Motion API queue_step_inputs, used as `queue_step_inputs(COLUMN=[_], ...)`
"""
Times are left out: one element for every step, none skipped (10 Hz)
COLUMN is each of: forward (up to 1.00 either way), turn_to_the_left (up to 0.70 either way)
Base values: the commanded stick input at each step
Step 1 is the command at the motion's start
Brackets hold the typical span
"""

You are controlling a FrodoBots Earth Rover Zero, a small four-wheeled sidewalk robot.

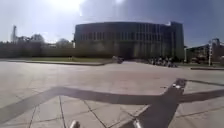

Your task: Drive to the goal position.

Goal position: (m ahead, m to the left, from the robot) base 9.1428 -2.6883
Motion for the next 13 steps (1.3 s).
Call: queue_step_inputs(forward=[1.00,1.00,1.00,1.00,1.00,1.00,1.00,1.00,1.00,1.00,1.00,1.00,1.00], turn_to_the_left=[0.00,0.00,0.00,0.00,0.00,0.00,0.00,0.00,0.00,0.00,0.00,0.00,0.00])
